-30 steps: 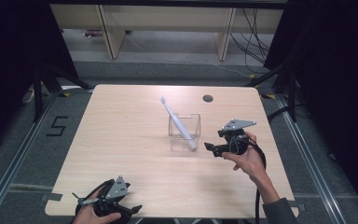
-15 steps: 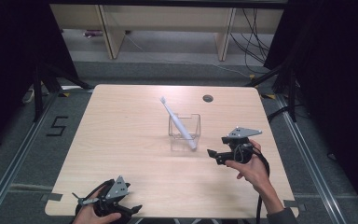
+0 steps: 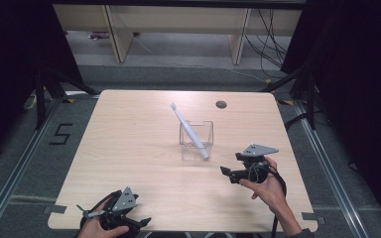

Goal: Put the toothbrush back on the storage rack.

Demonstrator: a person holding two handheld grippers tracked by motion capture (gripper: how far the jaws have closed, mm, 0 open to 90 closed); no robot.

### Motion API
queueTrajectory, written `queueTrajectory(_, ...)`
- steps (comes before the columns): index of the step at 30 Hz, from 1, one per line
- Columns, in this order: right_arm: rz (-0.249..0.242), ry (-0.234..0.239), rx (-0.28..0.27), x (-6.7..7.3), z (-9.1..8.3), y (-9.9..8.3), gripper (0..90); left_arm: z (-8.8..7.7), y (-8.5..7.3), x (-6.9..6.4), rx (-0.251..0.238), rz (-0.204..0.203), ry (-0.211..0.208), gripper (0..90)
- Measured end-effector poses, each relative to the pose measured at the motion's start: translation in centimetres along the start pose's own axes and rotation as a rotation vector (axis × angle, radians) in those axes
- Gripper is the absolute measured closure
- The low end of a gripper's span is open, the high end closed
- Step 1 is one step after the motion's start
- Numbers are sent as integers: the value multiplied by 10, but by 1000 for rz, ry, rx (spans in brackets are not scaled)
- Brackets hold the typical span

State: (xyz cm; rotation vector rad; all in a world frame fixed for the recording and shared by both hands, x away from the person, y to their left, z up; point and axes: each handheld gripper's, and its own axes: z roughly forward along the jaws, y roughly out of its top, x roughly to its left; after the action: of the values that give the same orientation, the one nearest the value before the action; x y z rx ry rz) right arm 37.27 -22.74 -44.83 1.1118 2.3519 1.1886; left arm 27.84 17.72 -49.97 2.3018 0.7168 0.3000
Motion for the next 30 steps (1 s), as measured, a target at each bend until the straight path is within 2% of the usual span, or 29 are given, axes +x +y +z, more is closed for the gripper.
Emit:
queueTrajectory(1,-2,3,-2,0,0,-3,214,0,0,-1,-4,-5,4,149)
queueTrajectory(2,-2,3,-2,0,0,-3,214,-1,0,0,-5,15,5,149)
queueTrajectory(4,6,2,-6,1,-1,-7,214,0,0,-1,-4,-3,5,149)
queueTrajectory(5,6,2,-6,1,-1,-7,214,-1,1,0,0,22,5,149)
queueTrajectory(8,8,13,-5,2,-2,-10,210,0,1,1,5,16,0,149)
queueTrajectory(9,-16,16,-26,1,-1,-12,210,0,0,0,-4,0,4,149)
queueTrajectory(10,-16,16,-26,1,-1,-12,210,0,0,0,-4,0,4,149)
queueTrajectory(11,5,12,-23,2,-1,-14,210,0,0,0,-4,14,6,149)
queueTrajectory(12,-8,4,-26,1,-1,-15,210,0,0,0,-4,12,5,149)
queueTrajectory(13,25,8,-10,4,-2,-16,210,0,0,0,-5,-3,5,149)
queueTrajectory(14,8,13,-21,2,0,-18,210,0,0,-1,-5,-1,4,149)
queueTrajectory(16,10,12,-10,2,0,-21,210,0,1,0,-4,15,4,148)
queueTrajectory(17,-7,6,-14,1,0,-22,209,0,1,1,-2,17,1,148)
queueTrajectory(18,22,3,-2,3,-1,-23,209,0,1,1,-3,14,2,148)
queueTrajectory(19,22,3,-5,3,-1,-24,209,0,1,0,-4,13,5,148)
queueTrajectory(20,44,16,-1,5,-2,-26,209,0,0,0,-8,5,3,148)
queueTrajectory(21,44,16,-1,5,-2,-26,209,0,0,0,-8,5,3,148)
queueTrajectory(22,10,12,-7,3,-2,-27,209,0,0,0,-9,5,3,148)
queueTrajectory(23,27,8,-8,5,-2,-28,208,0,0,1,-9,8,3,148)
queueTrajectory(24,6,3,-10,3,-3,-29,208,0,1,1,1,9,-2,148)
queueTrajectory(27,12,7,-6,5,-3,-32,206,0,0,-1,-8,-1,3,148)
queueTrajectory(28,3,0,0,5,-5,-35,204,0,1,0,-7,13,2,148)
queueTrajectory(29,3,0,0,5,-5,-35,204,0,0,-1,-8,-5,2,148)
queueTrajectory(30,30,13,6,7,-5,-36,202,0,0,1,-9,10,3,148)
